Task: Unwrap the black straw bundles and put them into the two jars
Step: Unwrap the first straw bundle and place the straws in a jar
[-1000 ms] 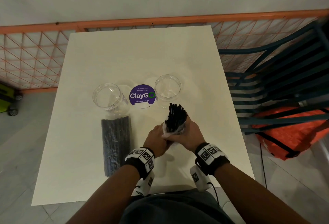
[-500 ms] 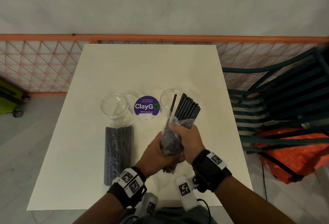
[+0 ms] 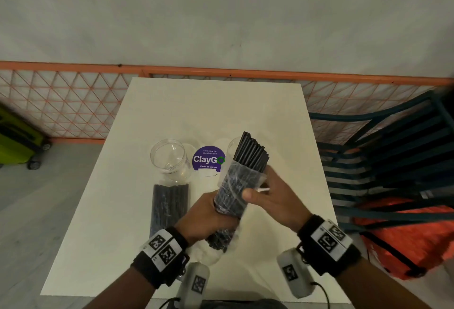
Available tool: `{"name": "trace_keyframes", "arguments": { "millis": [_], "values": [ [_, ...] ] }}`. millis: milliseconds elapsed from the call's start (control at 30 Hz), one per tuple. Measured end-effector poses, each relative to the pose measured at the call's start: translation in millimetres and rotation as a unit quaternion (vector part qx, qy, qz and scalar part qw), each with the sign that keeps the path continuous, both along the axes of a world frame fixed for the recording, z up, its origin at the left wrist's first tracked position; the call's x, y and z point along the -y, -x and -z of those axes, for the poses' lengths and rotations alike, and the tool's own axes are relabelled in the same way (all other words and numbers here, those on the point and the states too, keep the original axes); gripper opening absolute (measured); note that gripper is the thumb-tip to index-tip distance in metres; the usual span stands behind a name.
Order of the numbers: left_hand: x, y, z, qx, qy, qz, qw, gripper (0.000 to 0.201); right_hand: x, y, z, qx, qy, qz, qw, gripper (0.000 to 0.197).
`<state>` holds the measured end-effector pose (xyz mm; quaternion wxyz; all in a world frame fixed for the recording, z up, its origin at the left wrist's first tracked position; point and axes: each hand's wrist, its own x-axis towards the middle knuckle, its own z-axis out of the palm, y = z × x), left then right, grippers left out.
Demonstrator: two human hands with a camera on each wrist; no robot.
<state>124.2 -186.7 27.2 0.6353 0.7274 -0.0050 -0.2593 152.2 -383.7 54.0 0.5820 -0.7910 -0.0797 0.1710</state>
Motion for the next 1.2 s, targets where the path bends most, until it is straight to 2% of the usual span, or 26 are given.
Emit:
{"name": "trace_keyframes", "arguments": {
  "millis": [33, 67, 100, 167, 200, 233, 300, 333, 400, 466, 533, 633, 666, 733, 800, 833, 866, 900, 966, 1000, 1033, 1100, 1166, 1200],
  "values": [
    [-5.8, -1.3, -1.7, -0.011, -0.004, 0.005, 1.0, 0.025, 7.6, -1.5, -7.8, 0.037, 0.079, 0.018, 0.996, 0.117],
    [-11.6, -2.9, -4.2, -0.022, -0.009, 0.013, 1.0, 0.023, 14.6, -3.3, -16.6, 0.11, 0.17, 0.034, 0.979, 0.128],
    [-17.2, -5.2, -6.2, -0.031, -0.013, 0.022, 0.999, 0.024, 20.6, -4.8, -24.8, 0.218, 0.267, 0.026, 0.938, 0.133],
    [-24.9, -9.8, -11.3, -0.043, -0.027, 0.049, 0.997, 0.021, 20.0, -5.6, -40.2, 0.423, 0.404, -0.071, 0.808, 0.126],
    [-25.6, -11.2, -16.1, -0.044, -0.037, 0.069, 0.996, 0.02, 13.9, -5.3, -44.2, 0.468, 0.439, -0.148, 0.752, 0.119],
    [-24.5, -13.3, -22.0, -0.045, -0.043, 0.089, 0.994, 0.022, 6.1, -5.5, -44.1, 0.485, 0.457, -0.219, 0.712, 0.113],
    [-18.1, -15.7, -37.5, -0.046, -0.039, 0.13, 0.99, 0.022, -12.4, -4.8, -33.8, 0.496, 0.466, -0.298, 0.669, 0.095],
    [-15.1, -16.4, -46.7, -0.046, -0.033, 0.15, 0.987, 0.021, -20.5, -5.4, -26.5, 0.507, 0.455, -0.312, 0.662, 0.083],
    [-13.7, -16.7, -63.2, -0.053, -0.025, 0.156, 0.986, 0.018, -29.1, -10.3, -17.5, 0.509, 0.431, -0.319, 0.674, 0.068],
    [-18.7, -18.7, -77.4, -0.091, 0.004, 0.112, 0.989, 0.024, -31.0, -18.2, -16.1, 0.507, 0.418, -0.298, 0.693, 0.062],
    [-27.0, -20.6, -86.5, -0.156, 0.082, 0.067, 0.982, 0.041, -32.5, -24.1, -18.1, 0.517, 0.39, -0.245, 0.722, 0.054],
    [-34.0, -28.2, -92.7, -0.199, 0.139, 0.072, 0.967, 0.084, -35.9, -32.9, -18.2, 0.514, 0.31, -0.156, 0.784, 0.042],
    [-34.3, -31.5, -96.1, -0.202, 0.165, 0.065, 0.963, 0.091, -36.0, -35.8, -20.1, 0.495, 0.292, -0.127, 0.809, 0.041],
    [-34.5, -39.9, -99.7, -0.164, 0.217, 0.023, 0.962, 0.088, -34.4, -41.8, -26.1, 0.411, 0.248, -0.064, 0.875, 0.048],
    [-36.3, -50.2, -100.0, -0.114, 0.231, -0.043, 0.965, 0.091, -29.9, -49.7, -34.0, 0.299, 0.179, 0.058, 0.936, 0.05],
    [-38.1, -54.4, -97.5, -0.097, 0.236, -0.076, 0.964, 0.094, -29.1, -54.5, -40.7, 0.235, 0.124, 0.132, 0.955, 0.039],
    [-39.5, -56.3, -95.4, -0.082, 0.236, -0.104, 0.963, 0.091, -28.3, -62.1, -44.9, 0.174, 0.057, 0.197, 0.963, 0.03],
    [-40.2, -56.0, -93.0, -0.058, 0.219, -0.126, 0.966, 0.082, -28.2, -71.1, -46.7, 0.143, -0.017, 0.256, 0.956, 0.034],
    [-39.7, -48.8, -84.7, 0.001, 0.132, -0.128, 0.983, 0.06, -27.9, -93.5, -43.9, 0.114, -0.153, 0.348, 0.918, 0.042],
    [-40.2, -42.0, -78.3, 0.022, 0.08, -0.119, 0.989, 0.053, -28.3, -104.3, -42.1, 0.107, -0.19, 0.373, 0.902, 0.042],
    [-41.2, -34.1, -71.0, 0.032, 0.037, -0.109, 0.993, 0.047, -28.7, -114.0, -38.0, 0.101, -0.211, 0.385, 0.893, 0.04],
    [-47.4, -17.0, -56.2, 0.033, -0.011, -0.091, 0.995, 0.042, -31.8, -130.2, -23.8, 0.084, -0.203, 0.38, 0.898, 0.034],
    [-56.8, -0.9, -45.7, 0.01, -0.014, -0.091, 0.996, 0.042, -36.2, -139.8, -4.5, 0.059, -0.167, 0.368, 0.913, 0.026],
    [-61.7, 5.5, -42.0, -0.003, -0.008, -0.101, 0.995, 0.042, -38.6, -143.0, 5.5, 0.047, -0.15, 0.363, 0.919, 0.032]
  ]
}}
